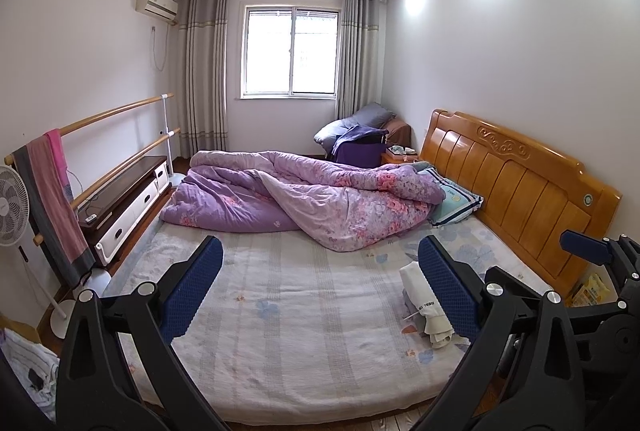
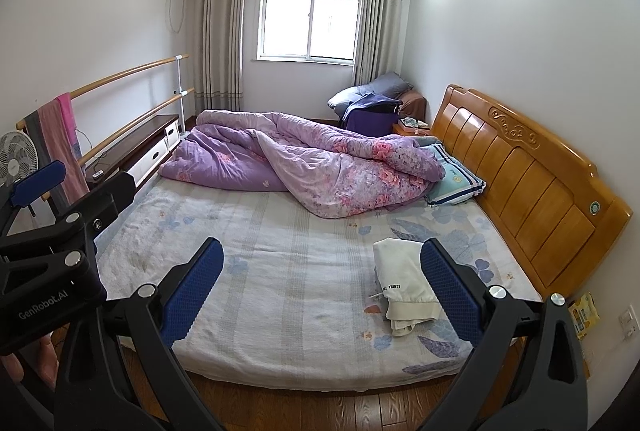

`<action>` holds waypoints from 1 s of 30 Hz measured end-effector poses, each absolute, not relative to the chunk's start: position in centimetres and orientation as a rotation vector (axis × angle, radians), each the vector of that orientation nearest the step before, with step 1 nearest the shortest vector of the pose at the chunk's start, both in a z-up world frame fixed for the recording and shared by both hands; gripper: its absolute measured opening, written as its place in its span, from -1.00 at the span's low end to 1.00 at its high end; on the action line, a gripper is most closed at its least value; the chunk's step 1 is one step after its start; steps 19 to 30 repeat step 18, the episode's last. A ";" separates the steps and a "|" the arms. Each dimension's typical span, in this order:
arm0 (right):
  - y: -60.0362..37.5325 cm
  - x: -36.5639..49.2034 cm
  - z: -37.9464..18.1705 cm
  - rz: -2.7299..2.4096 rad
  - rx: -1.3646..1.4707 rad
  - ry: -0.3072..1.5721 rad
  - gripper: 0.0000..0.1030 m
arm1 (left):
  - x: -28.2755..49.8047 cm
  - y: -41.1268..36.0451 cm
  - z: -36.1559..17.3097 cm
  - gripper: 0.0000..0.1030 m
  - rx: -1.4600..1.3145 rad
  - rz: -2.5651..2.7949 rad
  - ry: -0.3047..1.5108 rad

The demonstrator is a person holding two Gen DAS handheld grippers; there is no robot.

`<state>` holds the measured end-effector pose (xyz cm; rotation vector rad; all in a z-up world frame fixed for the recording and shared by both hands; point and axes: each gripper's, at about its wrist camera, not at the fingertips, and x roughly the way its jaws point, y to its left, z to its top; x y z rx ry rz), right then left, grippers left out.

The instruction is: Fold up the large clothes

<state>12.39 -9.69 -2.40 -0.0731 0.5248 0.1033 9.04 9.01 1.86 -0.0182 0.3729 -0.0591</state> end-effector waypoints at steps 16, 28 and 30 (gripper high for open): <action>-12.7 14.7 -3.7 0.122 -0.077 0.575 0.85 | 12.7 6.5 -1.0 0.91 -0.051 -0.076 0.439; -12.8 15.4 -4.0 0.120 -0.082 0.586 0.85 | 13.1 6.5 -1.7 0.91 -0.052 -0.078 0.450; -12.8 15.4 -4.0 0.120 -0.082 0.586 0.85 | 13.1 6.5 -1.7 0.91 -0.052 -0.078 0.450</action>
